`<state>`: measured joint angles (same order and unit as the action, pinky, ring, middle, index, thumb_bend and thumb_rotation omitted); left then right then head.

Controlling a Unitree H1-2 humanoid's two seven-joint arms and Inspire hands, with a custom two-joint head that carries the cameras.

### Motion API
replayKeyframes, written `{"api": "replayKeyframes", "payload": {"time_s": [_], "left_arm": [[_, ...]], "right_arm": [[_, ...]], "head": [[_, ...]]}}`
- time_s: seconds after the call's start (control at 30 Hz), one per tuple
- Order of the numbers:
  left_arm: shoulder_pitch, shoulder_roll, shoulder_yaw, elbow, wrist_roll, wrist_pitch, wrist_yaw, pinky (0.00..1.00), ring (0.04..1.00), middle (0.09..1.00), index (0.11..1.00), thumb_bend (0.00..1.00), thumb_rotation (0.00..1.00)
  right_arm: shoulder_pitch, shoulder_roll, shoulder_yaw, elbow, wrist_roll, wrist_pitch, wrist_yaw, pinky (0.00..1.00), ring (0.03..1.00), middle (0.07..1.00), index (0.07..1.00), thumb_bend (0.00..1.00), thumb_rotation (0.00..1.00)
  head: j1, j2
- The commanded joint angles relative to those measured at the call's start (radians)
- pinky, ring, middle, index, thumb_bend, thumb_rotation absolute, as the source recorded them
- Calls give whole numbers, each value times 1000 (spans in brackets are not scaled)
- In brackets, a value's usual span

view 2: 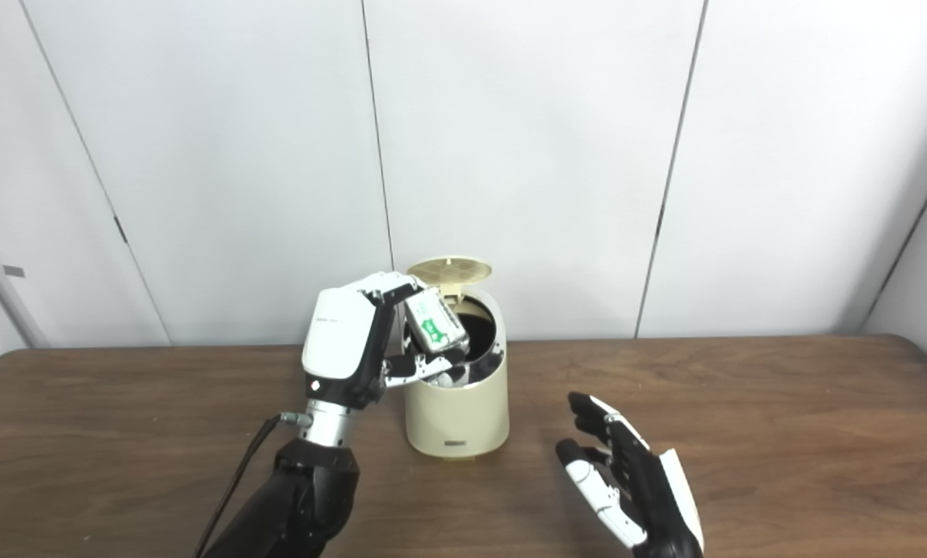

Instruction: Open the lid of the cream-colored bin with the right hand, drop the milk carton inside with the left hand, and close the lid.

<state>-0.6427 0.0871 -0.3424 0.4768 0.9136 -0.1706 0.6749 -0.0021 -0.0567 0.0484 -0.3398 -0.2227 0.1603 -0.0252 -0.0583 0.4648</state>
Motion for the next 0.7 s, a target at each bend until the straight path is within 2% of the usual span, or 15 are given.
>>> {"api": "replayKeyframes", "payload": {"time_s": [0.0, 0.03, 0.07, 0.1, 0.17, 0.4, 0.67], "left_arm": [[-50, 1, 6, -52, 12, 14, 19, 473, 585, 645, 494, 524, 56], [-49, 1, 5, -57, 15, 20, 15, 470, 583, 647, 495, 524, 58], [-49, 1, 5, -61, 16, 24, 13, 468, 580, 648, 549, 757, 54], [-49, 1, 4, -65, 18, 30, 11, 466, 579, 648, 576, 877, 52], [-47, 2, 3, -74, 19, 38, 6, 467, 581, 648, 600, 976, 68], [-45, 6, 1, -83, 19, 52, -17, 487, 596, 653, 617, 1000, 120], [-40, 17, 0, -95, -17, 36, -82, 523, 616, 663, 637, 1000, 203]], "right_arm": [[-26, 0, 1, -27, -5, -18, 1, 717, 840, 842, 824, 495, 731], [-26, -1, 1, -23, -8, -22, 0, 717, 840, 842, 825, 496, 743], [-27, -2, 1, -20, -9, -25, 0, 718, 840, 843, 823, 499, 746], [-27, -2, 1, -18, -11, -27, -1, 719, 840, 843, 823, 500, 747], [-28, 1, 1, -19, -14, -25, -3, 711, 836, 839, 815, 506, 752], [-30, 6, 0, -7, -13, -30, -7, 722, 841, 839, 814, 496, 746], [-34, 8, 1, 6, -14, -42, -11, 726, 844, 838, 808, 479, 796]], "head": [[-1, -1], [-2, -2], [-2, -3], [-2, -3], [-2, -3], [-6, -14], [-6, -18]]}}
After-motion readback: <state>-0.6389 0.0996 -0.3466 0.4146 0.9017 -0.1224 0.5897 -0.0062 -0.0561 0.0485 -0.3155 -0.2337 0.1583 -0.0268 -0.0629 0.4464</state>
